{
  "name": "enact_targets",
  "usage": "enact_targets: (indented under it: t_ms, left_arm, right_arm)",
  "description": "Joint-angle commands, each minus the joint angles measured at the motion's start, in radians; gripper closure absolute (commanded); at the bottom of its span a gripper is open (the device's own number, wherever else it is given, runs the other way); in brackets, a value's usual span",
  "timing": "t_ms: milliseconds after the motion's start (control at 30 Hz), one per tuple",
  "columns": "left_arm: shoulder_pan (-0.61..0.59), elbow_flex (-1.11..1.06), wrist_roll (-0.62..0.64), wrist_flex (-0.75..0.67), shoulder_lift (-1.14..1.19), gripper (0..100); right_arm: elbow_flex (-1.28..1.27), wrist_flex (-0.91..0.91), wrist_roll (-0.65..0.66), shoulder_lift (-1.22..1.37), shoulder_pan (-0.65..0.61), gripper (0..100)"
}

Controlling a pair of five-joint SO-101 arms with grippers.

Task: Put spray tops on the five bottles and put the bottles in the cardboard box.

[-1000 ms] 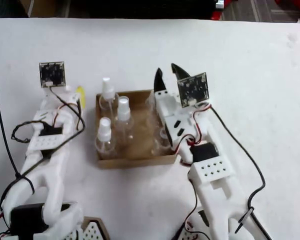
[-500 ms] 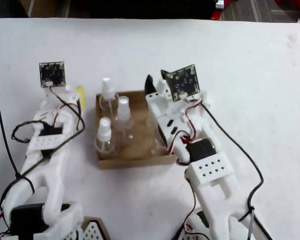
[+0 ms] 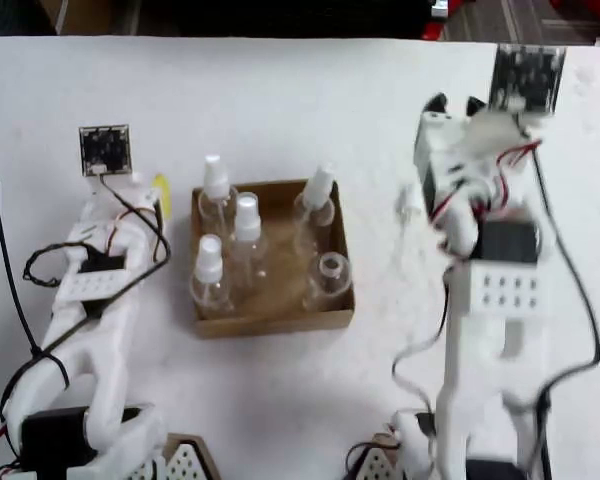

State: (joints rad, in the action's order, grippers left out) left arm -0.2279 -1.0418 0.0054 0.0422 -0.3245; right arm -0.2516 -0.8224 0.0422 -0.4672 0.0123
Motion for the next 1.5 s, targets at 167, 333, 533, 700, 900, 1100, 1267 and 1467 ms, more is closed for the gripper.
enact_targets:
  t_ms: [167, 333, 533, 700, 900, 1100, 1267, 1467]
  left_arm:
    - [-0.018, 0.005, 0.005, -0.032, -0.005, 83]
    - [-0.018, 0.005, 0.005, -0.032, -0.005, 83]
    - [-0.018, 0.005, 0.005, -0.032, -0.005, 83]
    - [-0.018, 0.005, 0.005, -0.032, -0.005, 83]
    - [-0.018, 0.005, 0.005, -0.032, -0.005, 83]
    - [-0.018, 0.005, 0.005, -0.032, -0.005, 83]
    - [-0.018, 0.005, 0.005, -0.032, -0.005, 83]
    - [-0.018, 0.005, 0.005, -0.032, -0.005, 83]
  right_arm:
    - [0.423, -0.203, 0.069, 0.555, 0.030, 89.8]
    - [0.632, -0.260, 0.069, 0.835, 0.042, 89.8]
    - [0.890, -0.348, 0.069, 1.110, 0.048, 89.7]
    - [1.083, -0.420, 0.072, 1.283, 0.053, 89.6]
    - [1.287, -0.578, 0.077, 1.415, 0.067, 89.3]
    - [1.424, -0.653, 0.078, 1.506, 0.067, 89.2]
    - [1.470, -0.690, 0.078, 1.560, 0.044, 89.2]
    - [1.542, -0.748, 0.071, 1.570, 0.012, 85.3]
